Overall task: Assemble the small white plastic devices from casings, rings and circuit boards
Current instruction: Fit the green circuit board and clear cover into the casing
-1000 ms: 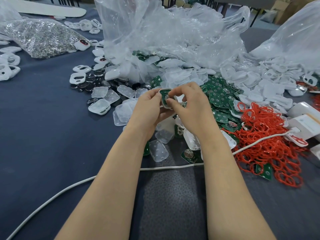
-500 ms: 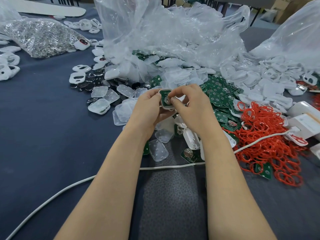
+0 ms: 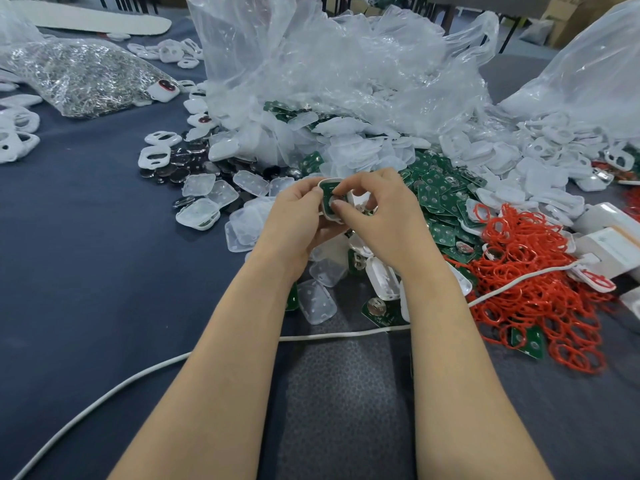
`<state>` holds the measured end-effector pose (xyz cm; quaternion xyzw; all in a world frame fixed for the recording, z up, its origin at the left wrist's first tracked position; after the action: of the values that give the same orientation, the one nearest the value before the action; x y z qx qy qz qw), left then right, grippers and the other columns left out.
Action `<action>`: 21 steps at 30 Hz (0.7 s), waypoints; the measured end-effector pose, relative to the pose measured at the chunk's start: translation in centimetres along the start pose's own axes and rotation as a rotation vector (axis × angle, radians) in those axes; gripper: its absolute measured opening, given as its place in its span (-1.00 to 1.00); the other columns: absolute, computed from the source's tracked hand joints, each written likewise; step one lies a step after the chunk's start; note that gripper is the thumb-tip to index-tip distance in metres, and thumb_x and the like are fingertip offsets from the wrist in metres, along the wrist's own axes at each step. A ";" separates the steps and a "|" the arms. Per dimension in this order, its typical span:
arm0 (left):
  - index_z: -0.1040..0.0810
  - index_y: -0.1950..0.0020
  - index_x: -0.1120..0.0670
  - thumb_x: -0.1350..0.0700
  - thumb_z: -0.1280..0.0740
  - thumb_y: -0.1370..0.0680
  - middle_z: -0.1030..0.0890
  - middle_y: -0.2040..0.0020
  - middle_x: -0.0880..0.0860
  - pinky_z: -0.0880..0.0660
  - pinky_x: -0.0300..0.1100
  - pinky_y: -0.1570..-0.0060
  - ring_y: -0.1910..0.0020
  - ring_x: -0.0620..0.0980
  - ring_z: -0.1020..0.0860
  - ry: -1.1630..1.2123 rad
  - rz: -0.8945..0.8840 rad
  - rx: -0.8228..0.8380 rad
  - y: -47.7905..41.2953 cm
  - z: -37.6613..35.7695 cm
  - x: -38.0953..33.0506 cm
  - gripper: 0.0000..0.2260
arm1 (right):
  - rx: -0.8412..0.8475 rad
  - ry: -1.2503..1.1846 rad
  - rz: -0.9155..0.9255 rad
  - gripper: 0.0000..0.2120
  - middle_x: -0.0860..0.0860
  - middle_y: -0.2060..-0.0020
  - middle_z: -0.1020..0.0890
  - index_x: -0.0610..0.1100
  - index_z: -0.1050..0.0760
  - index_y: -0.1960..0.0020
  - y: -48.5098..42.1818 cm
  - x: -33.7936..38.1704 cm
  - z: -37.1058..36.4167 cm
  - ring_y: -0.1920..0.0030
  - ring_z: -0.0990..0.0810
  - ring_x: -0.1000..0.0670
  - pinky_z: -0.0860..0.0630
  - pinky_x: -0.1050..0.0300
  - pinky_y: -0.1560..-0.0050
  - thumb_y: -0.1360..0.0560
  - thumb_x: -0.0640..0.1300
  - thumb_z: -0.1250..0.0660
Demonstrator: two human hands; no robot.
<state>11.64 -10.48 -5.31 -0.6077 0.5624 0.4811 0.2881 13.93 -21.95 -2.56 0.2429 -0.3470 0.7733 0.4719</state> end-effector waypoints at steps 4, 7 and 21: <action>-0.58 0.06 0.10 0.28 -0.12 -0.64 -0.65 0.11 0.12 -0.58 -0.22 0.30 0.18 0.01 -0.64 -0.022 -0.007 -0.001 0.0 0.0 0.0 -0.74 | 0.006 0.009 -0.007 -0.87 -0.01 0.04 -0.42 -0.06 -0.57 -0.03 0.0 0.0 -0.1 0.20 -0.37 0.25 -0.29 0.59 0.18 -0.48 -0.12 -0.40; -0.59 0.08 0.09 0.24 -0.11 -0.65 -0.65 0.12 0.11 -0.60 -0.19 0.24 0.14 0.03 -0.65 -0.039 -0.025 0.008 0.0 0.0 0.0 -0.72 | 0.000 0.001 -0.003 -0.83 -0.02 0.02 -0.43 -0.05 -0.57 -0.05 0.0 0.0 -0.1 0.19 -0.37 0.25 -0.30 0.57 0.18 -0.47 -0.12 -0.41; -0.57 0.00 0.07 0.23 -0.14 -0.66 -0.64 0.12 0.08 -0.59 -0.23 0.29 0.14 0.03 -0.61 -0.011 -0.023 0.013 0.0 -0.1 0.0 -0.78 | -0.054 0.052 0.051 -0.87 0.00 0.05 -0.43 -0.09 -0.56 -0.01 0.1 0.3 0.0 0.25 -0.38 0.24 -0.30 0.54 0.19 -0.47 -0.15 -0.40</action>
<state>11.68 -10.58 -5.27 -0.6096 0.5568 0.4775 0.3005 13.72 -21.78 -2.41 0.2010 -0.3616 0.7814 0.4672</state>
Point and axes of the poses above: each hand's wrist, its own y-axis away from the middle knuckle, its own z-axis out of the back of the hand, x = y × z, the point moved 4 cm from there along -y, towards the middle knuckle
